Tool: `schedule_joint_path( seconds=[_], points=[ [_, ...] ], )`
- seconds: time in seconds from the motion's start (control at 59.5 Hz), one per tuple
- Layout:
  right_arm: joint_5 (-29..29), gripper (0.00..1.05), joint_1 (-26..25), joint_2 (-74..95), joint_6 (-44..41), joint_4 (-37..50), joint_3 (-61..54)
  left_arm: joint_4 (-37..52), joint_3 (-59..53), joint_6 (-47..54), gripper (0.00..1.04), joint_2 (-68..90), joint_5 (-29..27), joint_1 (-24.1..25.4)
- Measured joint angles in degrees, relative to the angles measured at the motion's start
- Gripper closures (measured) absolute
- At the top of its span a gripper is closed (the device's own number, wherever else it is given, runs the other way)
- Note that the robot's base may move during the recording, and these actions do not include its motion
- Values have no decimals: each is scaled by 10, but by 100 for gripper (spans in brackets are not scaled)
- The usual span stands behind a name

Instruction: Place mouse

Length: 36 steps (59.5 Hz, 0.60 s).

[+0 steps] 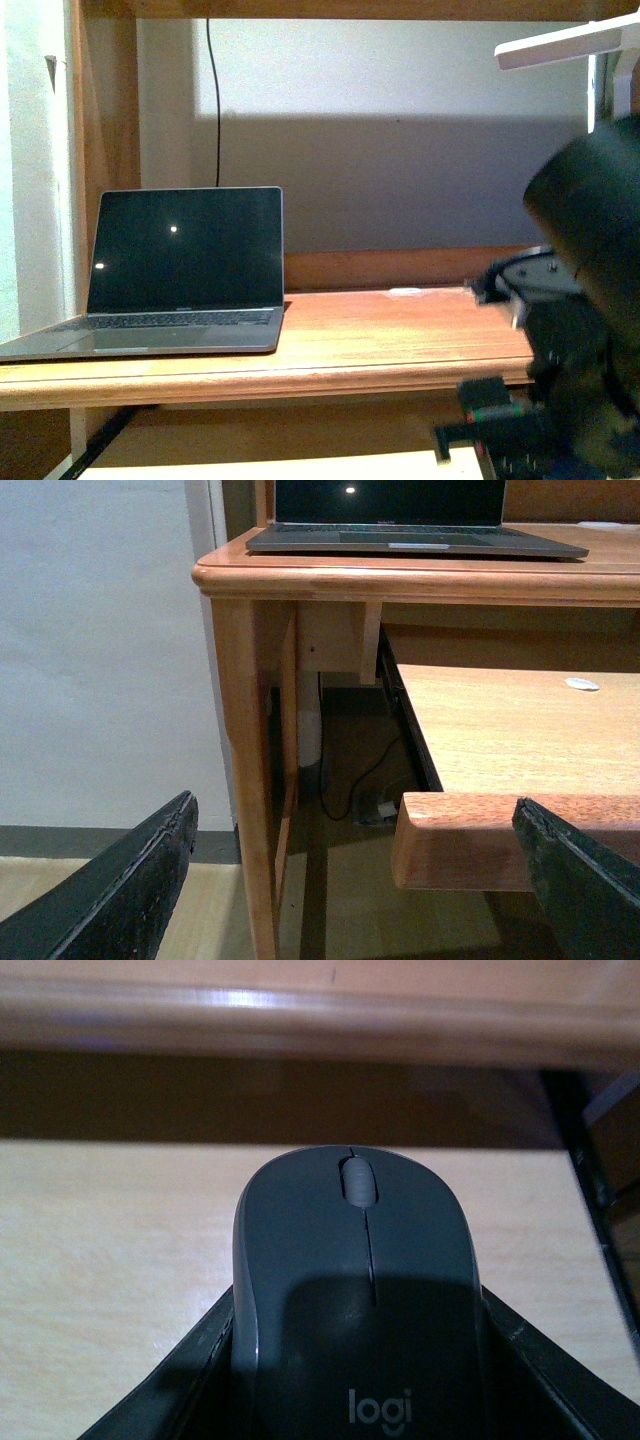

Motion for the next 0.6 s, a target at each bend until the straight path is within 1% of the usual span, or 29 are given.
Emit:
schedule_joint_path(
  seconds=[0.218, 0.605],
  points=[
    [8, 49, -1, 13, -4, 6, 78, 0, 0, 0, 8, 0, 0, 0],
    [81, 49, 31, 201, -29, -26, 315, 0, 0, 0, 8, 0, 0, 0]
  ],
)
